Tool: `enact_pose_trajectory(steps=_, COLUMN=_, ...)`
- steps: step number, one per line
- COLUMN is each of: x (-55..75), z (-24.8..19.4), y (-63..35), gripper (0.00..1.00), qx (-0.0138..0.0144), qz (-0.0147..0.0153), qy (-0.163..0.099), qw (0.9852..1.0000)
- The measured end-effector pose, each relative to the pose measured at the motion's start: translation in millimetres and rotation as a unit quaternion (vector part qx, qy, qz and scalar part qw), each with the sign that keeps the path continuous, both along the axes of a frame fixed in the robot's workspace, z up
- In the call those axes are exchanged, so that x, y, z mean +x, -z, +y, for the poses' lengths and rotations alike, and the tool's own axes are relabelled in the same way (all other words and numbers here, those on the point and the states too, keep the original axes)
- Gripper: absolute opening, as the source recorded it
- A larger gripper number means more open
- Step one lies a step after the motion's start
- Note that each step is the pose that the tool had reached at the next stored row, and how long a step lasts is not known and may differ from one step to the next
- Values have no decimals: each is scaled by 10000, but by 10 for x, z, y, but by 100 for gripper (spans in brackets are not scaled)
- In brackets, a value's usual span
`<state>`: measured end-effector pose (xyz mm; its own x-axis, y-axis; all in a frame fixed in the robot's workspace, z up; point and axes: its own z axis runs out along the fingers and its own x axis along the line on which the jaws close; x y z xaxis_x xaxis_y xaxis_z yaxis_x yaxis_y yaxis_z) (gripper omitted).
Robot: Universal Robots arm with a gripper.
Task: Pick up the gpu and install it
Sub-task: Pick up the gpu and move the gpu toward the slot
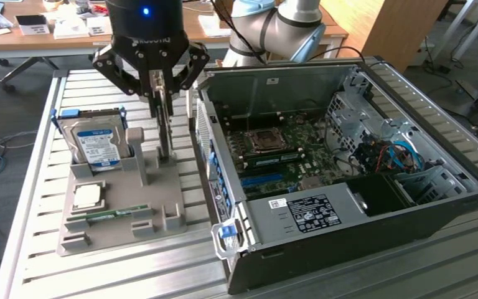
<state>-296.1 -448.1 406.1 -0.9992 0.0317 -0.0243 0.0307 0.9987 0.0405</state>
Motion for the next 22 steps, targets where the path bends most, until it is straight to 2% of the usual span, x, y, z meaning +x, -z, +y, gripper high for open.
enact_pose_trajectory(steps=4, x=0, z=0, y=-123, gripper=27, qx=0, qz=0, qy=0, qw=10000)
enact_pose_trajectory(steps=9, x=0, z=0, y=-224, gripper=27, qx=0, qz=0, qy=0, qw=10000)
enact_pose_trajectory(steps=17, x=0, z=0, y=-296, gripper=27, qx=0, qz=0, qy=0, qw=10000)
enact_pose_trajectory(steps=22, x=0, z=0, y=-304, gripper=27, qx=1, qz=0, qy=0, qw=10000)
